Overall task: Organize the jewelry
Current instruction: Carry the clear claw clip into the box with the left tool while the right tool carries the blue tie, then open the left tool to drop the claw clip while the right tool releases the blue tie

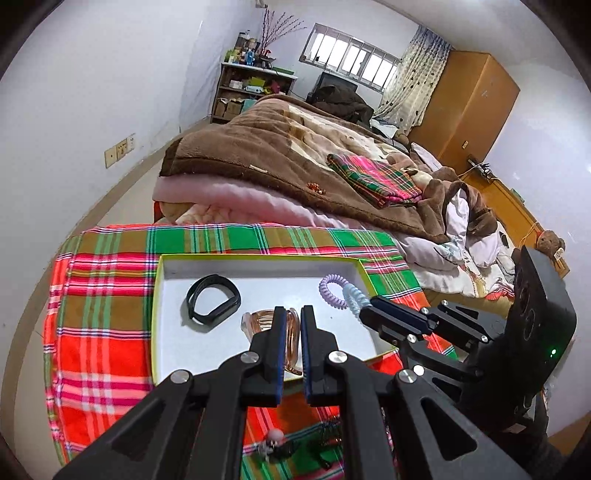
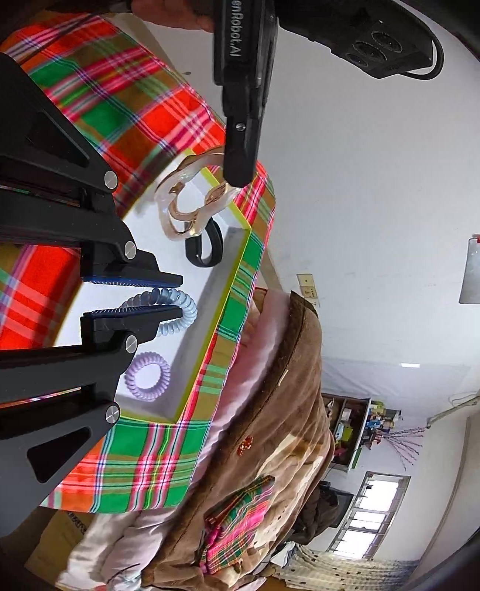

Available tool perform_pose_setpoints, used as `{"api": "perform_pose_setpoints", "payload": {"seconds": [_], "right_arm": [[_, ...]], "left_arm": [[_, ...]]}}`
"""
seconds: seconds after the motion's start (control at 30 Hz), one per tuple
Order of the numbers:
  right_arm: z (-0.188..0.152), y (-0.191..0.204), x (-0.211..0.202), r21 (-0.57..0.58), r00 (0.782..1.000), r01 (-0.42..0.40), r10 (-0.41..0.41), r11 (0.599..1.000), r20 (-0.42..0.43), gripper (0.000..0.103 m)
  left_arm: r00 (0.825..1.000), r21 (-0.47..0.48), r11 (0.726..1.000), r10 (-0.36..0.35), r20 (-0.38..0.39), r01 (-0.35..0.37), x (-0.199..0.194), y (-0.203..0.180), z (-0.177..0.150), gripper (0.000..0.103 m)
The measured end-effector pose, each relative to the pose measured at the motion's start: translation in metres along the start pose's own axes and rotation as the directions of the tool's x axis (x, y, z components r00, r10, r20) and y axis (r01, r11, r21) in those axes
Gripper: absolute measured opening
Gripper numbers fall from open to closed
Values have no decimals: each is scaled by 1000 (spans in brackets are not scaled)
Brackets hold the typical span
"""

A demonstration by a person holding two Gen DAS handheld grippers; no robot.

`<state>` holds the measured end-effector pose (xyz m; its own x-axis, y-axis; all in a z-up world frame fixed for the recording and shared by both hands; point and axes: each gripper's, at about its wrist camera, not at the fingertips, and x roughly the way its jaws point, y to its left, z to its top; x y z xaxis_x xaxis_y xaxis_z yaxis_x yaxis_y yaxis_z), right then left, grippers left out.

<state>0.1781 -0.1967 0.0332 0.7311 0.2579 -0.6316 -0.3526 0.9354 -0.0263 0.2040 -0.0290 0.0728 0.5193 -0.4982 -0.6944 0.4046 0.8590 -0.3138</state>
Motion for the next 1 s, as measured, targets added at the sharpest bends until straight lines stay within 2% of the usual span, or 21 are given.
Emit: {"api": "perform_pose_setpoints", "payload": {"seconds": [0.4, 0.7, 1.0], "right_arm": [[13, -14, 53, -1, 997, 12, -12, 1000, -73, 10], [19, -8, 82, -26, 993, 7, -10, 1000, -120, 10], [20, 0, 98, -55, 989, 25, -33, 998, -147, 10]], "left_arm": [[998, -43, 999, 11, -55, -13, 31, 26, -1, 8], [999, -53, 998, 24, -35, -26, 25, 42, -1, 8], [999, -119, 992, 33, -26, -36, 16, 66, -15, 9]]}}
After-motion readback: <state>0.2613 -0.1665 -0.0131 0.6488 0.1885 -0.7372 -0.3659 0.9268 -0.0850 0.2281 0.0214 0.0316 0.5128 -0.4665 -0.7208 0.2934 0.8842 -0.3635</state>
